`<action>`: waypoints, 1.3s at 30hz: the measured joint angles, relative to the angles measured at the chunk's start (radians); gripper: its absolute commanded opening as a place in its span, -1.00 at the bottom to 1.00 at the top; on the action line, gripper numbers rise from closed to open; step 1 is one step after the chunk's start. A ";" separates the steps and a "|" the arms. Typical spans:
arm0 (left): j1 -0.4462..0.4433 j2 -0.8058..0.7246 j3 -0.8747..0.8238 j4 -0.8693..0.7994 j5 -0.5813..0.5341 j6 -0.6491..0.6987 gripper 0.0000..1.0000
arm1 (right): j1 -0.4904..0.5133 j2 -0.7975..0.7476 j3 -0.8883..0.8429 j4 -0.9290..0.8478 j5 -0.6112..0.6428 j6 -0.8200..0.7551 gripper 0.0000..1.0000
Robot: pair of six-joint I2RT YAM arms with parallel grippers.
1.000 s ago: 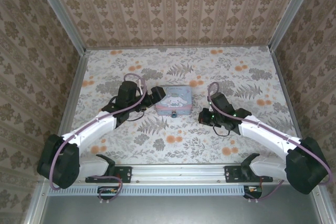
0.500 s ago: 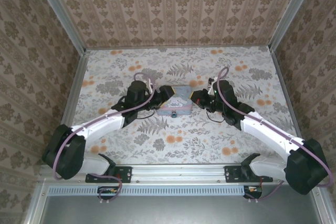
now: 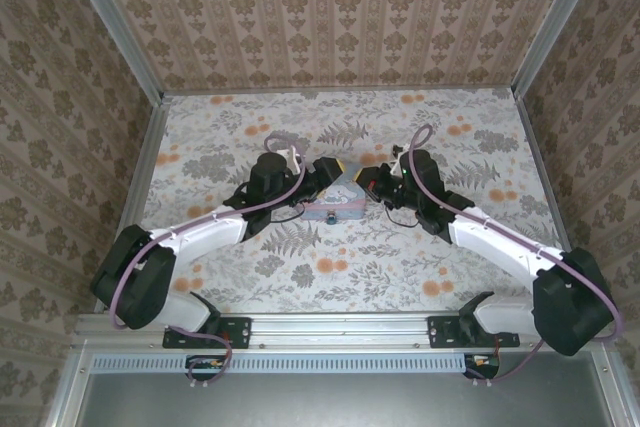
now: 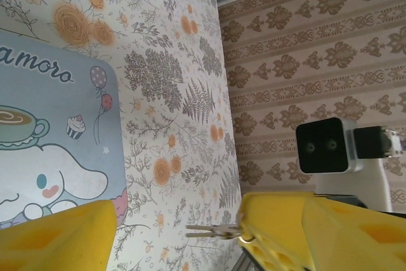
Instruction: Unlock the padlock with the key
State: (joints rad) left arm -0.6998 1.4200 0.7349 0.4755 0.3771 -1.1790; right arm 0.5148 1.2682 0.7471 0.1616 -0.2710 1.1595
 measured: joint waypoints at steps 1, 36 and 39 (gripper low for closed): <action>0.000 -0.001 0.000 -0.004 -0.004 0.000 0.69 | 0.000 0.008 -0.001 0.001 0.000 0.001 -1.00; 0.000 -0.344 -0.135 -0.326 -0.127 0.081 0.87 | 0.143 -0.034 -0.200 -0.457 0.168 -0.297 0.04; -0.001 -0.344 -0.135 -0.326 -0.129 0.084 0.89 | 0.171 -0.070 -0.198 -0.475 0.194 -0.297 0.05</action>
State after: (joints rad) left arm -0.7010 1.0760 0.5995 0.1497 0.2485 -1.0950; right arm 0.6857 1.1980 0.5491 -0.3130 -0.0772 0.8623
